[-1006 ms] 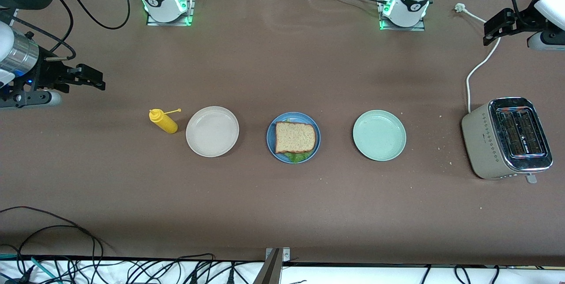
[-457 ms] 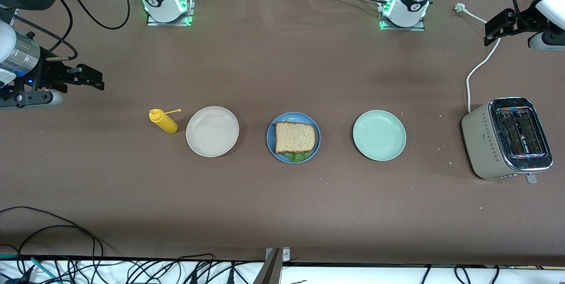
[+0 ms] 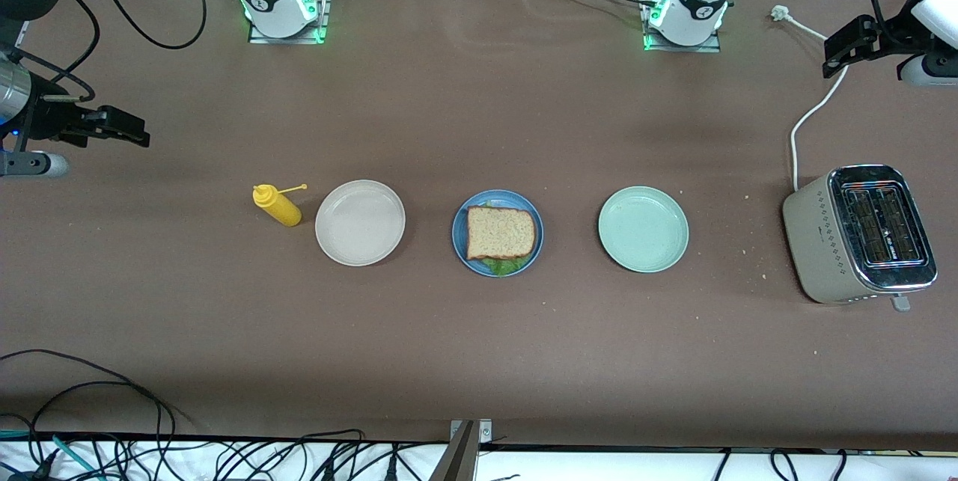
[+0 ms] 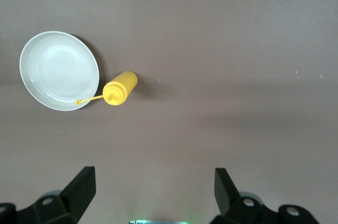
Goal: Make sandwich in blue plate with both arms
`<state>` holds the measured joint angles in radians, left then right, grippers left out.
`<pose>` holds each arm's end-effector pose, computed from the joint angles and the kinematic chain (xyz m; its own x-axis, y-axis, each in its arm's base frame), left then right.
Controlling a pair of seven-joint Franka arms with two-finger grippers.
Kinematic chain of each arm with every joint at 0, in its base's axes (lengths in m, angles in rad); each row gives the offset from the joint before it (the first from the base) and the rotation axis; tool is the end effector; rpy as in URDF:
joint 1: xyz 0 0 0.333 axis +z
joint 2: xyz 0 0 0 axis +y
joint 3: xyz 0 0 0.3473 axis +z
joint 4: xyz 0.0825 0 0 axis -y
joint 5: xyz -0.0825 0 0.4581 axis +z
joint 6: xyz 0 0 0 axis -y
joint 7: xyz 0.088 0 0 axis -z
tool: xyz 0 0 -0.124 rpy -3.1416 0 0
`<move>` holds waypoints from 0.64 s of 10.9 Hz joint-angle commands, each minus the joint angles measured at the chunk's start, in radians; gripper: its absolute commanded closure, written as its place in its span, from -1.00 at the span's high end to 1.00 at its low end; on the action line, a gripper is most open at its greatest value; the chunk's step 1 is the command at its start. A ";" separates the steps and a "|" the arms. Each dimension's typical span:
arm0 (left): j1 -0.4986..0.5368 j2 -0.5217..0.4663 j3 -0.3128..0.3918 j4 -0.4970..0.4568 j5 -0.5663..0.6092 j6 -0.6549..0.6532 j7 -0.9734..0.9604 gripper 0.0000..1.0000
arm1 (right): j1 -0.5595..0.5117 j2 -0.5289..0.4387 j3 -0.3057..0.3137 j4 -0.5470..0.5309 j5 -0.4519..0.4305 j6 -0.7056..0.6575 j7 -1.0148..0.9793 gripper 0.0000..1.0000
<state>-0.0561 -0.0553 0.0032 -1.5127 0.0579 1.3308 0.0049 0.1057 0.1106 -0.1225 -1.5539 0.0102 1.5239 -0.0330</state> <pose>0.5802 -0.0225 0.6842 0.9911 -0.0436 -0.1261 -0.0511 -0.9971 -0.0567 0.6537 -0.0059 0.5737 0.9901 0.0157 -0.1393 0.0157 -0.9999 -0.0013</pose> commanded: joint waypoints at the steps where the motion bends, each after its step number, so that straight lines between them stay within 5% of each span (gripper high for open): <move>1: 0.008 0.011 -0.002 0.026 -0.020 -0.021 -0.003 1.00 | 0.003 -0.054 -0.035 -0.006 -0.004 -0.045 0.007 1.00; 7: 0.012 0.012 -0.002 0.026 -0.020 -0.021 0.000 1.00 | 0.003 -0.097 -0.068 -0.011 -0.015 -0.094 0.005 1.00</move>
<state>-0.0533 -0.0542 0.0032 -1.5127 0.0579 1.3304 0.0049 0.1053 0.0255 -0.1869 -1.5552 0.0100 1.4376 -0.0316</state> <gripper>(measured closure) 0.000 0.000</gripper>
